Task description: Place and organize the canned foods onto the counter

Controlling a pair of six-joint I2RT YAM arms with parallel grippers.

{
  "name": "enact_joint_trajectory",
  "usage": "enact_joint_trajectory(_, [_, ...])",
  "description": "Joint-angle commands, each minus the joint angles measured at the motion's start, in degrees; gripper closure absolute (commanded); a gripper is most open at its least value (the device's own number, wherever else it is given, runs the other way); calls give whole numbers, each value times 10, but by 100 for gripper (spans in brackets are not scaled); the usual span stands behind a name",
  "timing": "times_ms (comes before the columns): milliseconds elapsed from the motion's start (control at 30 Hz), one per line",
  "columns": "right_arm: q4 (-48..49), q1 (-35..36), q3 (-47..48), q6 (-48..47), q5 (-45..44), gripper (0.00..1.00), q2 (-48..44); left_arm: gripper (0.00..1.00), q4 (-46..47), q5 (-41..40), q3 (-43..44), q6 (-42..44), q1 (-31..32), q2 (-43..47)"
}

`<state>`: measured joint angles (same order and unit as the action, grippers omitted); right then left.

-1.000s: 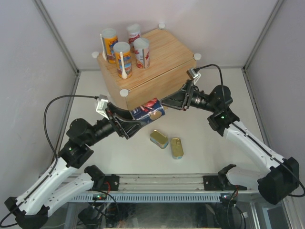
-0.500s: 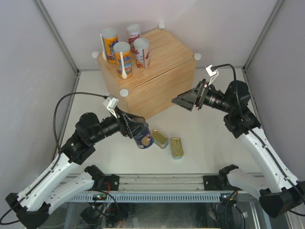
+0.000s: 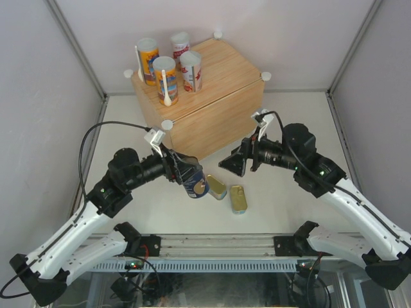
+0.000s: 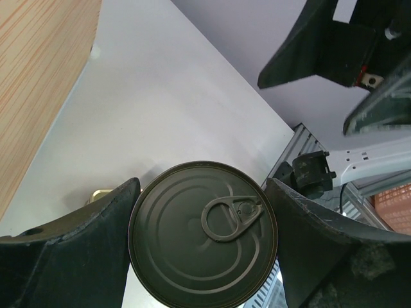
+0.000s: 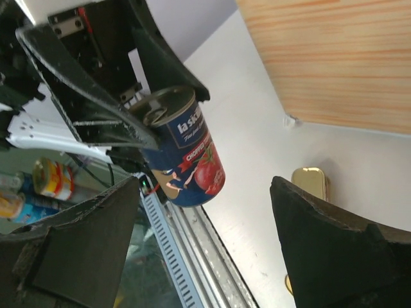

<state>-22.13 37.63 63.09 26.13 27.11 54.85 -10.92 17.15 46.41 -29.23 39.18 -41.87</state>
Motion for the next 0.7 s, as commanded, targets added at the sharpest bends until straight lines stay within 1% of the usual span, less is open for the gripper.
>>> enact_joint_trajectory(0, [-21, 60, 22, -60, -92, 18, -1, 100, 83, 7, 56, -2, -2, 7])
enact_joint_trajectory(133, [-6, 112, 21, -68, -123, 17, 16, 100, 86, 9, 62, -6, -2, 1])
enact_joint_trajectory(333, [38, 165, 8, -70, -160, 17, 36, 100, 94, 15, 70, -20, -2, -6])
enact_joint_trajectory(667, [83, 224, 8, -79, -203, 17, 82, 100, 104, 27, 84, -40, -2, -16])
